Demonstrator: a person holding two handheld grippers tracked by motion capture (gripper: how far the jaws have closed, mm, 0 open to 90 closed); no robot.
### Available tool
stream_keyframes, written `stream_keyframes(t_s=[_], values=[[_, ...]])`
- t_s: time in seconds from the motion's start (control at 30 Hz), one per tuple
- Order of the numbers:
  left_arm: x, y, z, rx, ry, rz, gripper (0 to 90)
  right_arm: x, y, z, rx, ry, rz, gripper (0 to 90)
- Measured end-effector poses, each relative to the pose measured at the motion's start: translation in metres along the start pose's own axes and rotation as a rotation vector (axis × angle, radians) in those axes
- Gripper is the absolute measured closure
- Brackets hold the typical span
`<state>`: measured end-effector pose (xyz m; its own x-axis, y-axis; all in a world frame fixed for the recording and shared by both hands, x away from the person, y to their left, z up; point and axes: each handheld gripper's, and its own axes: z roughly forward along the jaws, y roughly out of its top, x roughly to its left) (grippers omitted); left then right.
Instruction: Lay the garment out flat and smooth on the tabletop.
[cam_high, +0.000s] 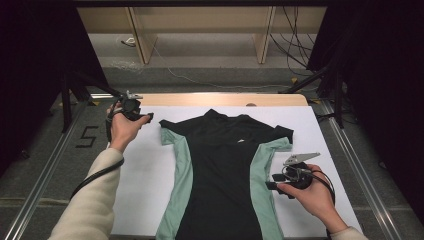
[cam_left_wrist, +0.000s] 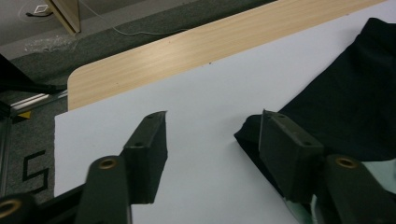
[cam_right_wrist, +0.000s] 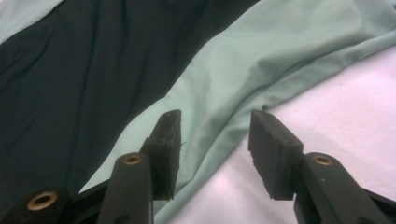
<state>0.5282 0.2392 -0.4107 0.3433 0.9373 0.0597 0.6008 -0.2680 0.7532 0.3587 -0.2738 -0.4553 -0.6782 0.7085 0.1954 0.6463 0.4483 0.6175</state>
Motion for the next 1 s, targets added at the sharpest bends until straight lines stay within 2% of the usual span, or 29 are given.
stream_keyframes(t_s=[0.13, 0.27, 0.37, 0.47, 0.57, 0.67, 0.8, 0.9, 1.0], values=[[-0.008, -0.001, -0.01, -0.024, -0.023, 0.017, 36.1, -0.002, 0.0, -0.002, -0.022, -0.002, -0.002, 51.5], [-0.017, -0.003, -0.025, -0.056, -0.017, 0.081, 30.3, -0.003, 0.0, -0.004, -0.061, 0.007, -0.018, 48.7], [-0.024, -0.006, -0.036, -0.072, -0.047, 0.102, 25.4, -0.003, -0.001, -0.006, -0.087, 0.009, -0.029, 47.0], [-0.033, -0.011, -0.047, -0.072, -0.079, 0.103, 19.7, -0.004, -0.001, -0.009, -0.122, 0.015, -0.038, 44.6], [-0.042, -0.017, -0.059, -0.085, -0.105, 0.114, 15.6, -0.004, -0.001, -0.013, -0.177, 0.001, -0.052, 40.1], [-0.051, -0.025, -0.07, -0.106, -0.143, 0.119, 14.7, -0.007, -0.002, -0.017, -0.224, -0.006, -0.044, 36.2], [-0.063, -0.037, -0.081, -0.123, -0.16, 0.132, 8.5, -0.011, -0.005, -0.022, -0.289, -0.01, -0.03, 31.8], [-0.07, -0.046, -0.088, -0.129, -0.186, 0.128, 2.9, -0.012, -0.007, -0.025, -0.319, -0.018, -0.02, 29.1], [-0.079, -0.055, -0.094, -0.138, -0.208, 0.145, 0.0, -0.014, -0.009, -0.028, -0.347, -0.027, -0.018, 26.0]])
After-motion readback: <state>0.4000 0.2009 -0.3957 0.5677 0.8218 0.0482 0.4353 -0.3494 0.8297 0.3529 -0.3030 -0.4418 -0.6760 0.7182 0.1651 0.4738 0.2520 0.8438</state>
